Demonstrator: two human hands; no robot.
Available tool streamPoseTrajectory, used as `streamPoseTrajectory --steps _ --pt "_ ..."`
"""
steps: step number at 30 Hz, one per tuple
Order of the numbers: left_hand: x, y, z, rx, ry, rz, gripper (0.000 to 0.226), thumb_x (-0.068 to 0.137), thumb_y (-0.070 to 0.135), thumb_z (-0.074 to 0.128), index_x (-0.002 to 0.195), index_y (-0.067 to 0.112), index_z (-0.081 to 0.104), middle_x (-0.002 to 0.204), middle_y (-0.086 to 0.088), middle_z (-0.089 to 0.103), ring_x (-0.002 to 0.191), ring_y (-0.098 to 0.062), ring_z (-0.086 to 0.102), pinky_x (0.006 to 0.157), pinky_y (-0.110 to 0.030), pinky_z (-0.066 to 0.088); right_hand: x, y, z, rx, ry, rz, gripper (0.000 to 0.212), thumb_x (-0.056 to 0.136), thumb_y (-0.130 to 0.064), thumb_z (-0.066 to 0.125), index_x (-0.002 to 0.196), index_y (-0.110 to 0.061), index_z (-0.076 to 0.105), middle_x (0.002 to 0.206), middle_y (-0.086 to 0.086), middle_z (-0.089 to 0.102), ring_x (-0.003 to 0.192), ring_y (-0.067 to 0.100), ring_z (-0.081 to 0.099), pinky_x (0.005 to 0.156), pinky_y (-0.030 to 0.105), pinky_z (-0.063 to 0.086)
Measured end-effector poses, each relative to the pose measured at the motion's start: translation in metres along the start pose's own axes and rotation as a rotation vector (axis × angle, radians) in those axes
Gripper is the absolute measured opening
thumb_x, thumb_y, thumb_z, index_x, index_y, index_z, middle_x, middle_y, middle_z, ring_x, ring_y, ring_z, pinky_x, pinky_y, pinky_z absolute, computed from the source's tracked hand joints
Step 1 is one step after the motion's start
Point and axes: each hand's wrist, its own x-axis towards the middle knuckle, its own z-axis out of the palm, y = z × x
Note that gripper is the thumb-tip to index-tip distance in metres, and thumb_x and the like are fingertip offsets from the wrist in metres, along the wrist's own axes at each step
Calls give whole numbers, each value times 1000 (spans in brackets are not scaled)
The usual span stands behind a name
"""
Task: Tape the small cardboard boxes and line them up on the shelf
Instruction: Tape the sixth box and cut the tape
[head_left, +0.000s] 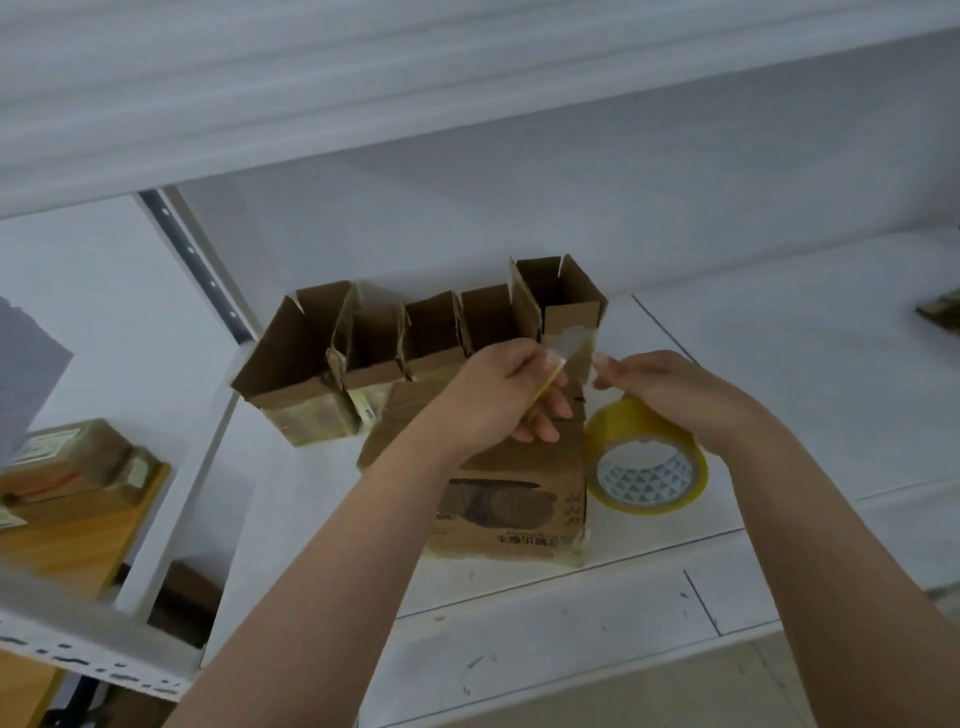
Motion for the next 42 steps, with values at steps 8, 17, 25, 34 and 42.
streamPoseTrajectory --steps 8,17,25,34,42 --pt "27 -26 21 36 105 -10 32 104 32 42 92 14 65 51 6 57 40 -5 45 45 -13 39 -11 38 -23 359 -196 -19 38 69 -36 67 101 -18 76 101 9 73 86 20 68 62 28 53" --pt "23 -21 21 104 54 37 38 105 32 39 85 9 62 55 5 54 46 -7 47 53 -14 42 -7 61 -5 -13 -185 73 17 84 -40 73 98 -31 71 86 3 73 74 18 71 57 28 57" --pt "23 4 19 511 -235 -51 44 100 50 41 69 25 61 78 5 66 77 -9 61 74 -31 46 -15 68 -14 103 -174 22 18 80 -51 68 90 -40 78 85 -8 76 79 9 73 64 21 55" --pt "49 43 44 998 -455 -231 39 104 37 37 93 12 64 86 -7 67 71 -16 61 57 -23 46 -26 57 -22 72 -8 -46 14 90 -37 66 86 -34 79 79 -16 74 78 6 71 75 25 55" --pt "48 40 40 1115 -436 -118 38 105 36 35 97 12 65 74 -1 59 64 -13 56 56 -26 41 -33 58 -22 57 63 -10 17 91 -39 65 81 -38 79 80 -20 72 79 8 68 77 34 56"
